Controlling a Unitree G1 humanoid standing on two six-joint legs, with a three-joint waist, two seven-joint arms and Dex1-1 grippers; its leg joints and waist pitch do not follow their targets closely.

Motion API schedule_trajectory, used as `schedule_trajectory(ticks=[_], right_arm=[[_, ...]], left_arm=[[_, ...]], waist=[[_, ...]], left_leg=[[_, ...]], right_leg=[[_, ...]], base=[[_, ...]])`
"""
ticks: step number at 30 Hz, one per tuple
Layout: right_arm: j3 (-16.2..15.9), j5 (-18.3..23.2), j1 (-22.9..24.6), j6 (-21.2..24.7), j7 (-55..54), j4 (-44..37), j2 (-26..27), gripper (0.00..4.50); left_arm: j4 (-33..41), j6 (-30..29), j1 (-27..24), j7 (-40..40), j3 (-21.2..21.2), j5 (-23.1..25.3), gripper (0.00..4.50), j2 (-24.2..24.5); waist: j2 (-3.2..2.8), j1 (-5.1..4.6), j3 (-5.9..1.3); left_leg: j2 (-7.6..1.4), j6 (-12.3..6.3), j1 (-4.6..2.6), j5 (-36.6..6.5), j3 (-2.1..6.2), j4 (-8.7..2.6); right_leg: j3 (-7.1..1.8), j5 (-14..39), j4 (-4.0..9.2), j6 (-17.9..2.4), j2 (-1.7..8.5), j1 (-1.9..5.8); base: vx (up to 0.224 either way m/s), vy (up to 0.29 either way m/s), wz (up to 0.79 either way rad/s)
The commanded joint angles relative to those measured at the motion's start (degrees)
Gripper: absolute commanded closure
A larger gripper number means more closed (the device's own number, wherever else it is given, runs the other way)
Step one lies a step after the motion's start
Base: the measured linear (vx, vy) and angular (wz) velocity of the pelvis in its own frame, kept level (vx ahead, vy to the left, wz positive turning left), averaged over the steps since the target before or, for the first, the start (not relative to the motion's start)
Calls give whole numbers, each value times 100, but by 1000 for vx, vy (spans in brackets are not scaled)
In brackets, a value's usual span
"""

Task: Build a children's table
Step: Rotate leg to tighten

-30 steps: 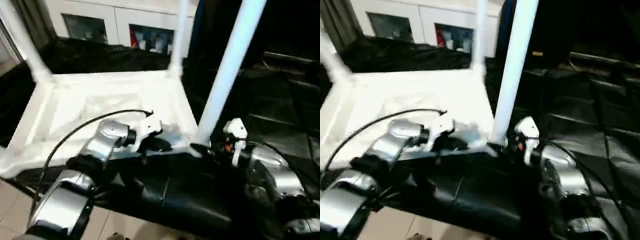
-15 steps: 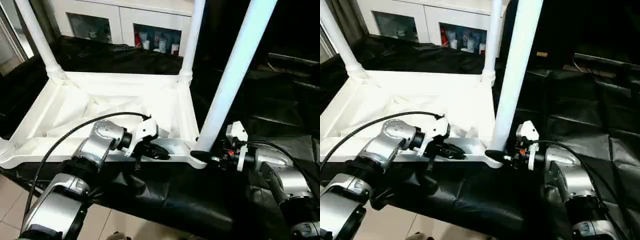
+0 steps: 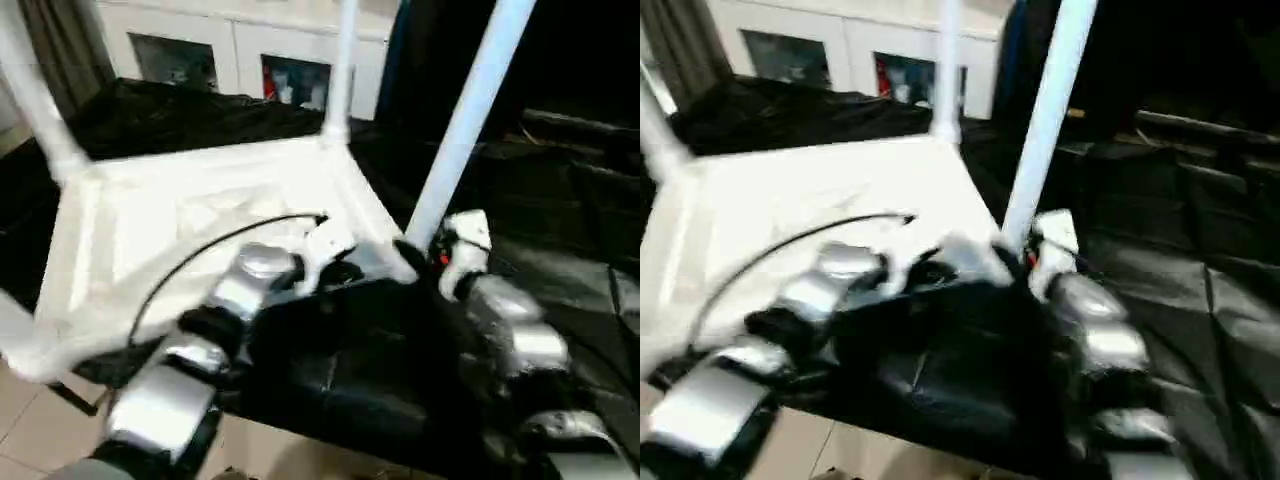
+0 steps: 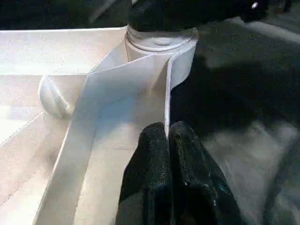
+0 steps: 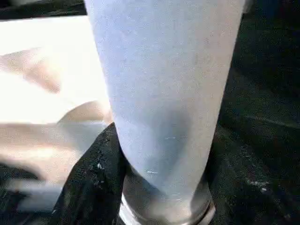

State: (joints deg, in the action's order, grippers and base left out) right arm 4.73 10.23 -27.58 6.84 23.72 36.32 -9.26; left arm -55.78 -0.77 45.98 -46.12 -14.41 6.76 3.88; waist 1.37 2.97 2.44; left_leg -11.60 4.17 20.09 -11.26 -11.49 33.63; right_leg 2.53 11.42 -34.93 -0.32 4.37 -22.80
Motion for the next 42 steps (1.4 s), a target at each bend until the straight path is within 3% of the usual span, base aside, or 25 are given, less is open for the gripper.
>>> schedule_trajectory(ticks=[1, 2, 6, 7, 9, 12, 17, 21, 25, 31, 36, 42], right_arm=[[28, 20, 213, 440, -371, 582, 259, 249], [-73, -135, 90, 277, -507, 631, 432, 249], [-384, -317, 35, -132, -162, 536, 483, 249], [-422, -311, 36, -182, -47, 509, 487, 194], [-431, -238, 42, -178, 117, 457, 499, 181], [-464, -238, 29, -271, 367, 383, 391, 145], [-570, -58, 164, -294, 1609, 15, -86, 145], [-644, 97, 341, -246, 2419, -287, -442, 145], [-670, 472, 637, 16, 3508, -816, -947, 145], [-809, 695, 884, 301, 4292, -1238, -1352, 145], [-903, 686, 964, 426, 4518, -1374, -1422, 145], [-967, 758, 994, 591, 4598, -1469, -1428, 194]], left_arm=[[-76, 49, 141, 334, 141, -57, 450, -162], [-190, 116, 203, 370, 97, -34, 450, -258], [-245, 181, 237, 327, 78, -11, 450, -255], [-269, 200, 246, 309, 78, -1, 450, -239], [-313, 250, 254, 269, 70, 14, 450, -198], [-340, 297, 239, 35, 37, 19, 450, -68], [-195, 291, 133, -639, -29, -14, 450, 226], [-74, 380, 34, -1242, -78, -96, 450, 435], [308, 413, -201, -2398, -127, -371, 450, 795], [793, 150, -409, -3321, -110, -657, 450, 1108], [973, 42, -480, -3526, -132, -715, 450, 1188], [1065, 8, -506, -3519, -115, -694, 450, 1198]], waist=[[-6, -15, -268], [-36, -10, -277], [-17, -29, -283], [-12, -32, -284], [-6, -35, -277], [17, -33, -275], [33, -27, -274], [25, -14, -298], [19, 18, -308], [-6, 102, -284], [-5, 130, -288], [-3, 180, -293]], left_leg=[[-145, -29, -36, -1438, 107, -434], [-138, -51, -30, -1420, 109, -431], [-151, -85, -22, -1443, 112, -435], [-147, -112, -12, -1437, 111, -432], [-144, -164, -13, -1440, 108, -434], [-151, -222, -10, -1414, 108, -433], [-155, -340, 12, -1311, 105, -426], [-172, -493, 31, -980, 100, -402], [-191, -658, 24, -856, 84, -379], [-224, -540, -1, -990, 59, -390], [-221, -451, -1, -966, 60, -390], [-217, -388, -11, -925, 63, -393]], right_leg=[[-226, 1623, 550, -1060, 347, 193], [-228, 1538, 538, -1066, 349, 203], [-220, 1397, 528, -1107, 354, 213], [-221, 1358, 524, -1121, 354, 225], [-223, 1366, 529, -1134, 351, 223], [-226, 1438, 530, -1139, 366, 226], [-221, 1434, 534, -1140, 373, 251], [-220, 728, 448, -1369, 369, 275], [-213, 195, 386, -1634, 363, 304], [-204, 507, 396, -1648, 362, 275], [-208, 546, 393, -1611, 367, 269], [-209, 576, 393, -1525, 366, 269]], base=[[0, 0, 0], [0, 0, 0], [0, 0, 0], [0, 0, 0], [0, 0, 0], [0, 0, 0], [0, 0, 0], [0, 0, 0], [0, 0, 0], [0, 0, 0], [0, 0, 0], [0, 0, 0]])
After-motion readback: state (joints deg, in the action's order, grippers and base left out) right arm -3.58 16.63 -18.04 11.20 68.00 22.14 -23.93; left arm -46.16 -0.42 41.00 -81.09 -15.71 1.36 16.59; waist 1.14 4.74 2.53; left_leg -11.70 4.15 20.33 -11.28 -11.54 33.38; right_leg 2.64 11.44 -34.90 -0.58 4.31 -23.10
